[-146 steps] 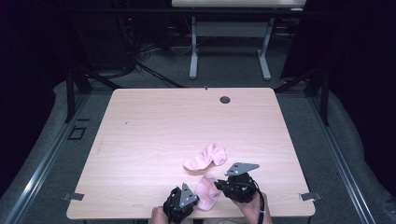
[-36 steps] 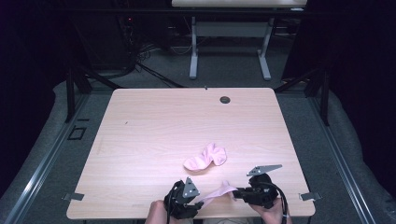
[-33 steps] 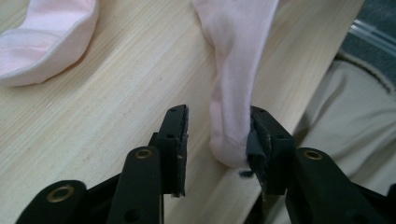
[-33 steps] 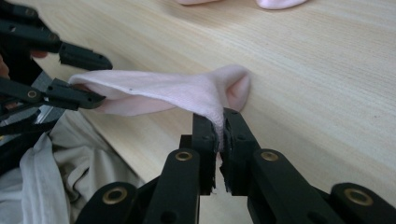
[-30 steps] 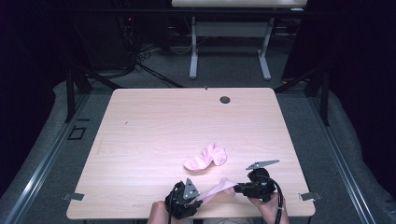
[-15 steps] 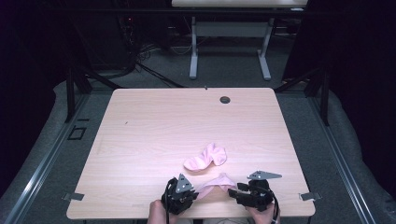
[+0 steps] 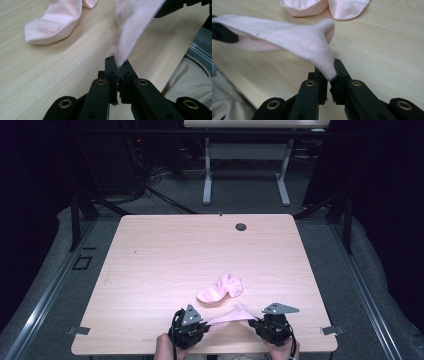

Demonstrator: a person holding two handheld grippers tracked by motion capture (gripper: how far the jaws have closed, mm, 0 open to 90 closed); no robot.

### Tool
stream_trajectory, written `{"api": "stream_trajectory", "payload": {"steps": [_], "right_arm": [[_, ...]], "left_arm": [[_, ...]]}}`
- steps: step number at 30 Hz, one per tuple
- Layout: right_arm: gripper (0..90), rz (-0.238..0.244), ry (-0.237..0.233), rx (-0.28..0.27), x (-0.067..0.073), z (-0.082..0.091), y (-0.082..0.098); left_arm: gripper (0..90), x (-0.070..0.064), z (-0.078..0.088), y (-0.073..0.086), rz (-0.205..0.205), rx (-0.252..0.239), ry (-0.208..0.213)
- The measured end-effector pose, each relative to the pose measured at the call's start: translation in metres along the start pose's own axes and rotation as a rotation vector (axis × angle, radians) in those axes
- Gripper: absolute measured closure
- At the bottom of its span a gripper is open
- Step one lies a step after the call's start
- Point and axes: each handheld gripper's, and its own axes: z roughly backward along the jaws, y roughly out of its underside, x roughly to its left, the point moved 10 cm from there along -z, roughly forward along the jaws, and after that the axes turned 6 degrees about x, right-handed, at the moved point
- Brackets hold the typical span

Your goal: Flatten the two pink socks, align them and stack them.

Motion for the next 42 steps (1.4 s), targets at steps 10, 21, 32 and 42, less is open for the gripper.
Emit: {"api": "stream_trajectory", "payload": {"steps": [10, 21, 32, 42], "right_arm": [[84.9, 0.049, -0.121, 0.338, 0.009, 0.035, 0.019], [49.2, -0.025, -0.045, 0.226, -0.024, 0.011, -0.003], [48.2, -0.028, -0.069, 0.127, -0.027, -0.004, -0.015], [64.4, 0.111, 0.083, 0.167, -0.027, -0.033, -0.016]], "left_arm": [[87.5, -0.006, 0.011, 0.010, 0.057, 0.070, 0.157], [72.1, 0.025, -0.012, 0.008, 0.134, 0.085, 0.111], [62.5, 0.034, -0.026, 0.010, 0.143, 0.107, 0.028], [74.9, 0.033, -0.035, 0.012, 0.046, 0.159, -0.079]]}}
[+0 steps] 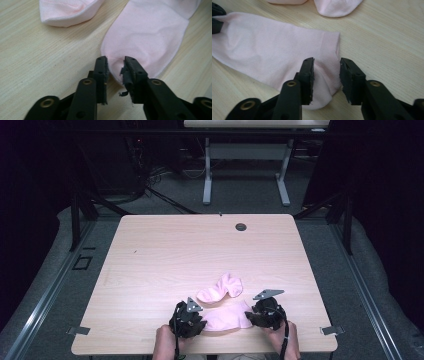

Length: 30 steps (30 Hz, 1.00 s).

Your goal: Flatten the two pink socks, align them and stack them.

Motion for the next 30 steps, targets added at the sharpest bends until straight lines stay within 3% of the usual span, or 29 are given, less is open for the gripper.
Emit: {"api": "stream_trajectory", "payload": {"steps": [6, 9, 11, 16, 23, 30], "right_arm": [[74.8, -0.013, -0.021, -0.013, 0.004, -0.003, 0.001], [81.9, -0.005, -0.023, -0.003, 0.003, -0.002, 0.003], [86.7, -0.023, -0.054, -0.017, 0.006, -0.002, 0.003], [87.7, -0.040, -0.079, -0.018, 0.013, 0.002, 0.006], [87.8, -0.012, -0.089, 0.011, 0.028, 0.007, 0.017], [85.9, 0.003, -0.103, 0.027, 0.034, 0.007, 0.022]], "left_arm": [[87.7, -0.001, -0.003, -0.001, -0.049, 0.007, -0.052], [88.8, -0.001, -0.002, 0.000, -0.058, 0.006, -0.046], [89.3, 0.000, -0.001, 0.001, -0.062, 0.004, -0.050], [89.4, 0.003, 0.002, 0.006, -0.061, 0.009, -0.028], [89.3, 0.008, 0.008, 0.013, -0.038, 0.012, 0.015], [86.9, 0.010, 0.011, 0.015, -0.022, -0.001, 0.047]]}}
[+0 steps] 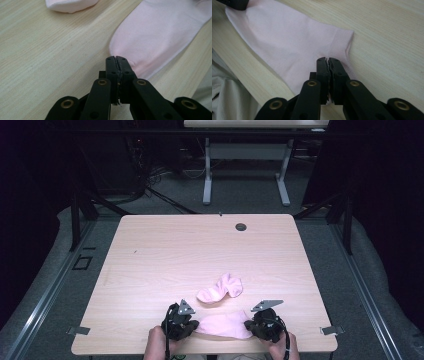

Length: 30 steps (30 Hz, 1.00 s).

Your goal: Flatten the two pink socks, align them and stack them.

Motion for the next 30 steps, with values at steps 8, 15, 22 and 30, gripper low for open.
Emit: {"api": "stream_trajectory", "payload": {"steps": [8, 15, 22, 30], "right_arm": [[50.7, 0.037, -0.042, -0.072, -0.006, 0.017, -0.016], [34.6, 0.043, 0.004, -0.150, -0.038, 0.032, -0.049], [35.4, 0.082, 0.035, -0.152, -0.060, 0.024, -0.085], [42.4, 0.124, 0.041, -0.092, -0.072, -0.007, -0.114]], "left_arm": [[36.5, 0.012, 0.022, -0.014, 0.052, -0.076, -0.003], [20.1, 0.047, 0.032, -0.028, 0.123, -0.107, -0.014], [21.0, 0.072, 0.027, -0.046, 0.176, -0.094, -0.015], [30.1, 0.073, 0.005, -0.062, 0.186, -0.042, -0.007]]}}
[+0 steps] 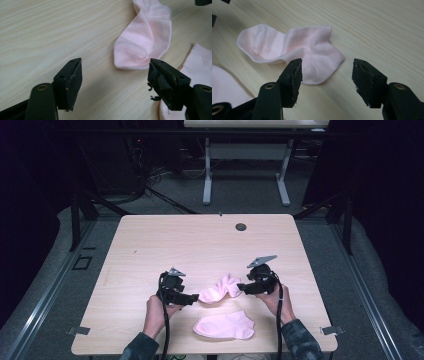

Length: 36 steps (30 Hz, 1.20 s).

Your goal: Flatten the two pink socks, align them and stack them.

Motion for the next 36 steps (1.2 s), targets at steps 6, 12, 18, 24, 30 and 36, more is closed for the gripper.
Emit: {"api": "stream_trajectory", "payload": {"steps": [6, 12, 18, 24, 30, 36], "right_arm": [[48.7, 0.008, 0.003, 0.056, -0.008, -0.029, -0.011], [58.2, -0.030, -0.004, 0.109, -0.012, -0.045, -0.008], [68.5, -0.033, 0.005, 0.110, -0.012, -0.050, -0.004], [82.1, -0.021, 0.015, 0.099, -0.007, -0.049, -0.002], [83.4, -0.074, 0.037, 0.093, -0.005, -0.035, 0.004], [83.1, -0.149, 0.037, 0.102, 0.002, -0.015, 0.023]], "left_arm": [[42.2, -0.007, -0.022, -0.005, -0.021, 0.058, 0.001], [53.7, -0.012, -0.030, -0.001, -0.082, 0.098, -0.038], [65.0, -0.016, -0.036, 0.003, -0.141, 0.114, -0.085], [86.2, -0.017, -0.036, 0.003, -0.163, 0.092, -0.126], [88.7, -0.013, -0.029, 0.003, -0.174, 0.089, -0.099], [88.8, -0.003, -0.022, 0.001, -0.177, 0.104, -0.087]]}}
